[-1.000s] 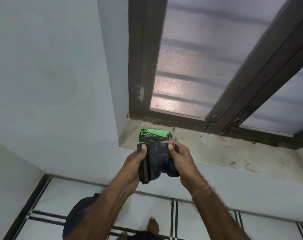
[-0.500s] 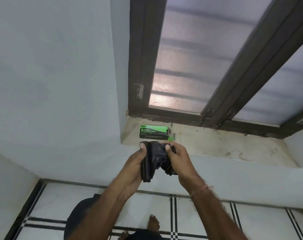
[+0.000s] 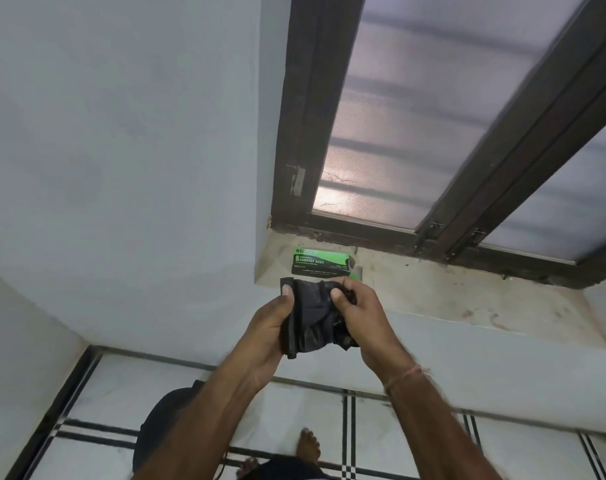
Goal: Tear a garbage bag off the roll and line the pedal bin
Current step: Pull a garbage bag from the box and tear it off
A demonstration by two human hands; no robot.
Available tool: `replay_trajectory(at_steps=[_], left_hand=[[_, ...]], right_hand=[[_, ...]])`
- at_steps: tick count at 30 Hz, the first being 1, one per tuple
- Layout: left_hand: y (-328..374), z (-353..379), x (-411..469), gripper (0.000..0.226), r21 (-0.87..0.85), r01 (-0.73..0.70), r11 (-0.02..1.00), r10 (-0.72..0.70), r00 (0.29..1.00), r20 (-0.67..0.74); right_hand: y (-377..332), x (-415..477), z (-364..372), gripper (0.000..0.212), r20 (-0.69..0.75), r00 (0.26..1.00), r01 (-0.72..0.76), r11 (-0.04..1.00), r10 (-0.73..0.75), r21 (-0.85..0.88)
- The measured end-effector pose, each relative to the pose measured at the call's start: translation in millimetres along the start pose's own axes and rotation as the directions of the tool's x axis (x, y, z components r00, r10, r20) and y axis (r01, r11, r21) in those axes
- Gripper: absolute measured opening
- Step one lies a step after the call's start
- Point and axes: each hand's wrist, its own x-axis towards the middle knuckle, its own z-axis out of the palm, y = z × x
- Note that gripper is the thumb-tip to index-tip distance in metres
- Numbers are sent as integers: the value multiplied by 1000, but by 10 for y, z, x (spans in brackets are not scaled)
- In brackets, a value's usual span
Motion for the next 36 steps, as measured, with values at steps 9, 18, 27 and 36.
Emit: replay_trajectory(at_steps=[9,18,27,36], left_hand=[[20,-38,35,60,-10,15,1000,-15,1000,-8],[-3,-11,93,47,-58,18,998,-19,1000,-7],[37,23,104,39,-2,-54,999,54,997,-62],[21,109,243,37,-8,-10,1000,10,1000,11]], right_hand=[[-62,-29,47,38,99,995,-38,999,35,35],[75,100,14,17,35,999,-39,998,37,57],[-39,52,-61,33,152,988,23,999,-19,-25],[59,120,-177,42,256,966,-60,996,41,68]])
